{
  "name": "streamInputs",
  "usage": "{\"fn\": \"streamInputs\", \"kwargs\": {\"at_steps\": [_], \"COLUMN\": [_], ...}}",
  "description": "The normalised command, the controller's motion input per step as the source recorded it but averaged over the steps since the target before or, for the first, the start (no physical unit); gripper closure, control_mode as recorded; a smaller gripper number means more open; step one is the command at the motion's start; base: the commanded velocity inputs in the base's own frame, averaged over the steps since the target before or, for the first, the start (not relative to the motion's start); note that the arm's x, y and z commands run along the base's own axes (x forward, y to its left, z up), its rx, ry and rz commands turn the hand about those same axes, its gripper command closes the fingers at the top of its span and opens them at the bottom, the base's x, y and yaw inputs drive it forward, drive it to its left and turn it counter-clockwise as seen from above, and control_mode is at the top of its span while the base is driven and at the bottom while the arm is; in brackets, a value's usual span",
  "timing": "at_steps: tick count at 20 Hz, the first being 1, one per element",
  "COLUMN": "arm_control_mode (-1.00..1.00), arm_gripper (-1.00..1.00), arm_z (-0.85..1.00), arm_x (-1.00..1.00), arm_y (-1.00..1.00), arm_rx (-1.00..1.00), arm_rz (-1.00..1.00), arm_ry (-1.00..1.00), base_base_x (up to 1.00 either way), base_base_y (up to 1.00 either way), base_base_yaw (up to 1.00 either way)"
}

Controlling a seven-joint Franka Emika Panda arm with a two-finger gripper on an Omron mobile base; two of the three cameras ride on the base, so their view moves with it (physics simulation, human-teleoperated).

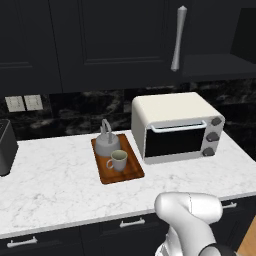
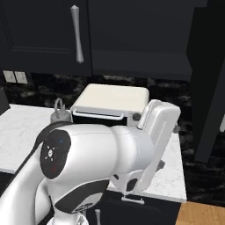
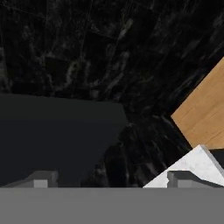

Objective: Pick the kettle from the counter and place it on the tray. Then pick the mug from the cabinet and place it on the tray. Then close the cabinet doors.

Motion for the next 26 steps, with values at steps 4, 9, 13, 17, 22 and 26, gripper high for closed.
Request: {"fn": "streamInputs", "kwargs": {"at_steps": [4,9,13,17,22,26], "arm_control_mode": [-1.0,-1.0,-1.0,-1.0,-1.0,-1.0], "arm_gripper": [-1.0,-1.0,-1.0,-1.0,-1.0,-1.0], "arm_z": [0.0,0.0,0.04,0.11,0.06,0.08], "arm_x": [-0.52,-0.4,-0.28,-0.07,0.07,0.23], "arm_y": [-0.36,-0.39,-0.4,-0.38,-0.32,-0.18], "arm_rx": [-0.01,-0.08,-0.05,-0.03,-0.07,-0.05], "arm_rz": [-0.17,-0.14,-0.09,-0.07,-0.02,0.0], "arm_ry": [-0.08,-0.08,-0.01,0.0,0.04,0.05], "base_base_x": [0.0,0.0,0.0,0.0,0.0,0.0], "base_base_y": [0.0,0.0,0.0,0.0,0.0,0.0], "base_base_yaw": [0.0,0.0,0.0,0.0,0.0,0.0]}}
